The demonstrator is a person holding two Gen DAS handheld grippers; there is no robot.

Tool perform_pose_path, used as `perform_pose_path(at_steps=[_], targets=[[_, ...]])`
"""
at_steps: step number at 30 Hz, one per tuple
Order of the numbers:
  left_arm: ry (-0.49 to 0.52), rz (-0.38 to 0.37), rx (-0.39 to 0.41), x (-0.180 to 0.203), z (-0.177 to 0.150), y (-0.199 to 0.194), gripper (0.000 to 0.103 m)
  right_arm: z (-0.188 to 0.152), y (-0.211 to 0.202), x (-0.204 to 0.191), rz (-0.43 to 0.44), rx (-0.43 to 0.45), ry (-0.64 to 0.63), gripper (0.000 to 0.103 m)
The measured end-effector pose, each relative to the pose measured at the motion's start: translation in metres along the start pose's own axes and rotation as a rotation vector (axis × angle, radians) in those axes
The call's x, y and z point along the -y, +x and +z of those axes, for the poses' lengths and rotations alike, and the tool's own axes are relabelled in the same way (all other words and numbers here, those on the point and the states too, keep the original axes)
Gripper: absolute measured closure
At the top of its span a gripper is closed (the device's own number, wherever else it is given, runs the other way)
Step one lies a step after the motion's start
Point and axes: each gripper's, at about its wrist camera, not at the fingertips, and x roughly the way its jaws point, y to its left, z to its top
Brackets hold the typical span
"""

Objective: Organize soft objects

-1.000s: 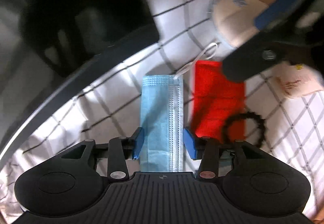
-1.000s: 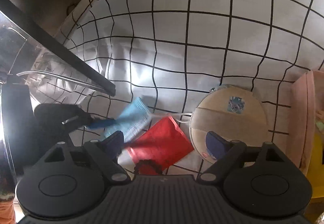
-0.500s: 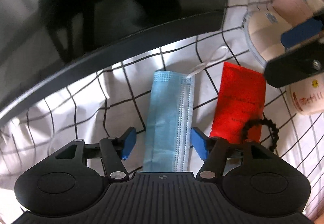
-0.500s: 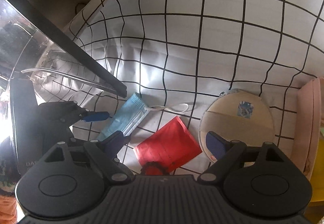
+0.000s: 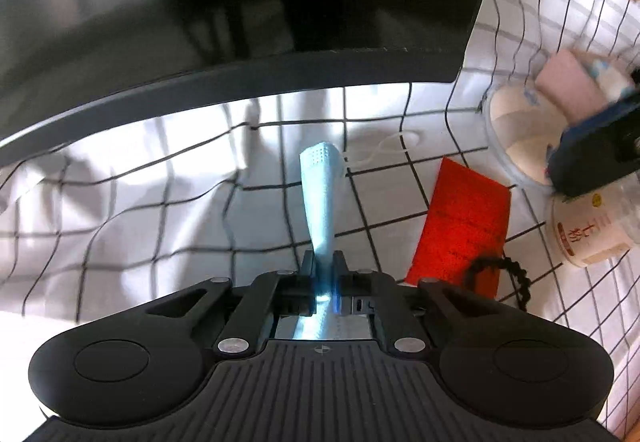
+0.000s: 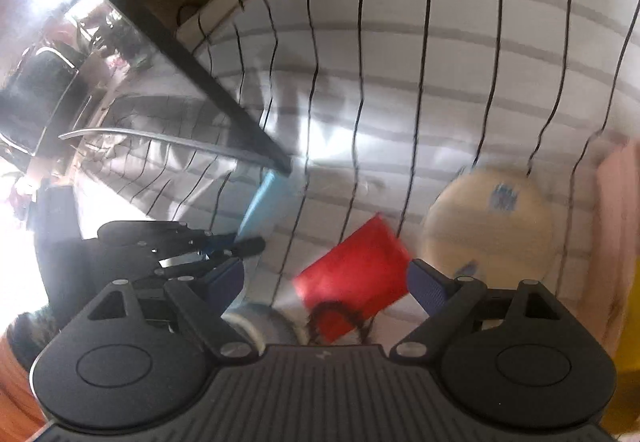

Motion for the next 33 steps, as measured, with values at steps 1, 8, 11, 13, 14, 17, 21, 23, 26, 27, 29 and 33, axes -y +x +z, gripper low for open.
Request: perform_pose_path(at_steps=[1, 8, 11, 13, 14, 17, 21, 23, 26, 27, 29, 33], targets=[[-0.02, -0.015, 0.031, -0.003, -0.007, -0.01, 0.094, 0.0, 0.003, -0.003, -0.017, -0.011, 0.003, 0.013], [-0.168, -0.049, 0.214, -0.014, -0.063, -0.063, 0.094, 0.004, 0.019, -0.038, -0.091, -0.041, 0.047, 0.014], [-0.24, -0.063, 0.24, -0.02, -0.086, -0.063, 0.094, 0.003, 0.019, -0.063, -0.147, -0.023, -0.035, 0.014], [-0.27, -0.066, 0.255, -0.023, -0.096, -0.067, 0.094, 0.002, 0.026, -0.065, -0.163, -0.091, -0.07, 0.014], [-0.284, -0.071, 0.265, -0.024, -0.104, -0.07, 0.094, 0.001, 0.031, -0.059, -0.166, -0.129, -0.052, 0.014], [-0.316, -0.082, 0.289, -0.023, -0.117, -0.075, 0.093, 0.0, 0.049, -0.038, -0.201, -0.184, 0.045, 0.015], [-0.356, -0.081, 0.287, -0.026, -0.129, -0.072, 0.093, 0.004, 0.066, -0.027, -0.221, -0.205, 0.117, 0.016], [-0.375, -0.077, 0.284, -0.027, -0.134, -0.07, 0.093, 0.006, 0.072, -0.023, -0.242, -0.198, 0.155, 0.016], [-0.399, -0.086, 0.293, -0.028, -0.138, -0.072, 0.093, 0.009, 0.079, -0.014, -0.284, -0.156, 0.247, 0.016], [-0.401, -0.091, 0.298, -0.027, -0.138, -0.071, 0.093, 0.01, 0.083, -0.012, -0.308, -0.147, 0.271, 0.015], [-0.405, -0.099, 0.307, -0.026, -0.137, -0.072, 0.093, 0.012, 0.087, -0.015, -0.354, -0.109, 0.293, 0.011], [-0.408, -0.109, 0.318, -0.024, -0.139, -0.075, 0.093, 0.007, 0.1, -0.031, -0.451, -0.072, 0.261, 0.002]])
